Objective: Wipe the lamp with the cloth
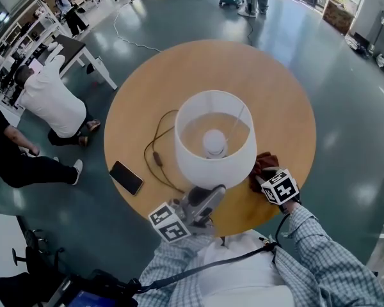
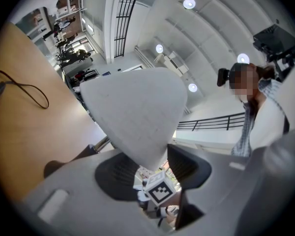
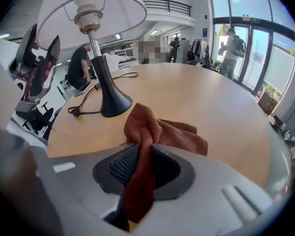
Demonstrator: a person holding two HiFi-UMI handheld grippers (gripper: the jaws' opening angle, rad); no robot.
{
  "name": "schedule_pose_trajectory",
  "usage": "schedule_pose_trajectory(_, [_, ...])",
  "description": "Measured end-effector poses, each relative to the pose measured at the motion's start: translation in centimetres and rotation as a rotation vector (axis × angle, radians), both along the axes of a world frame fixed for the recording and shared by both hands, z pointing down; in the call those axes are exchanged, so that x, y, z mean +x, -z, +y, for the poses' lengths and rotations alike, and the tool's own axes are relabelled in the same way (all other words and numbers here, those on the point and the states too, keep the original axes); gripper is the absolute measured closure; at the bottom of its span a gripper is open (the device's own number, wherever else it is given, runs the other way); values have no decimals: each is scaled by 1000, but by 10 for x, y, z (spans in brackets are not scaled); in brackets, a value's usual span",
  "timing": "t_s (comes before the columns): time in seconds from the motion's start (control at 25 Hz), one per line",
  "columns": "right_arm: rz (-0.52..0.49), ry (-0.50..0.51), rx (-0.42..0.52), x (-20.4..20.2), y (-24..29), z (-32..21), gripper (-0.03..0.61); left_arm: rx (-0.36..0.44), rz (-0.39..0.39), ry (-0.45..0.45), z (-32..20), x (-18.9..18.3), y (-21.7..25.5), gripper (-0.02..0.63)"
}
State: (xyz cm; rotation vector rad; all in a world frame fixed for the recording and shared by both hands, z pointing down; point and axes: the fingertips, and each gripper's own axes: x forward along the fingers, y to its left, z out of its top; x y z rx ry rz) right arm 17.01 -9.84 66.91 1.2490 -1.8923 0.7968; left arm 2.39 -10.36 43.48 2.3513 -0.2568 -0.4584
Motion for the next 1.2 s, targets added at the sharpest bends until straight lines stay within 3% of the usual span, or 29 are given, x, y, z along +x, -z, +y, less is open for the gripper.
schedule_pose_trajectory(0.12, [-62,-58,27,3,10,-1,506,-7,3,-4,1,0,1,434])
schedule_pose_trajectory(0.28, [-201,-107,180,6,60,-12,508,-2,-1,-3,0,0,-2,436])
schedule_pose_trajectory(0.44, [-382,-129,438,7,183,-37,509,-4,-3,4,3,-1,0,439])
schedule_pose_trajectory(0.56, [-412,-72,632,9,273,-56,509,-5,-1,2,2,0,-1,440])
schedule_pose_trajectory(0.72, [-505,16,787,-2,351,-63,509,-6,-1,-8,2,1,-3,442])
schedule_pose_trajectory(0.88, [-532,80,810,-16,371,-66,509,-7,-1,-11,3,1,-4,442])
schedule_pose_trajectory(1.2, [-451,58,692,-9,316,-79,509,-5,-2,-14,6,4,-5,445])
